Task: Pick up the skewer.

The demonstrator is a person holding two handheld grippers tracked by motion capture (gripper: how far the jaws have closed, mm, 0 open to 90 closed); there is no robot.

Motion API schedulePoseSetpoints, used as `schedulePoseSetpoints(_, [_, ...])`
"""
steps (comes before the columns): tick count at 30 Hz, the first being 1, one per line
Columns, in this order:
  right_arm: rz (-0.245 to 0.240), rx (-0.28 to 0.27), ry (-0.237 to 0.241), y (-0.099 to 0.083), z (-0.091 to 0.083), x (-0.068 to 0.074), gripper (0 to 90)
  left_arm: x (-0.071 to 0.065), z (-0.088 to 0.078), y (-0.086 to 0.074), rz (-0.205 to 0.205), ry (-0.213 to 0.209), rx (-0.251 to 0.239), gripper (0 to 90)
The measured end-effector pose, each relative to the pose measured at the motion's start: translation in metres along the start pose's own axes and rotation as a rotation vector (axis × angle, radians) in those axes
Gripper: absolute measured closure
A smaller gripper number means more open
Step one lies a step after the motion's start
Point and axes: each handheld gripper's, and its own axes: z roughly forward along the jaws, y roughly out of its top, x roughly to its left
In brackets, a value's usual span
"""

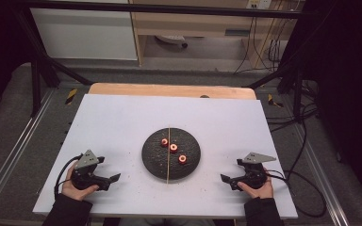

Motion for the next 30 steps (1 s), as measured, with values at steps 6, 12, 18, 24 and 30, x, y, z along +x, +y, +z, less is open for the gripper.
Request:
schedulePoseSetpoints(6, [0.002, -0.001, 0.003, 0.0, 0.0, 0.0, 1.4, -0.002, 0.001, 0.001, 0.0, 0.001, 0.002, 5.3])
schedulePoseSetpoints(12, [-0.003, 0.0, 0.001, 0.001, -0.001, 0.0, 1.4, -0.007, 0.004, 0.003, 0.008, -0.006, 0.009, 5.3])
schedulePoseSetpoints(18, [-0.002, -0.001, -0.001, 0.001, -0.002, 0.0, 1.4, -0.009, 0.005, 0.005, 0.006, -0.008, 0.011, 5.6])
schedulePoseSetpoints(24, [0.002, 0.0, -0.002, 0.001, -0.002, 0.0, 1.4, -0.015, 0.009, 0.009, 0.006, -0.015, 0.015, 5.6])
schedulePoseSetpoints(30, [0.0, -0.001, -0.005, 0.001, -0.003, 0.0, 1.4, -0.021, 0.013, 0.013, 0.008, -0.023, 0.019, 5.8])
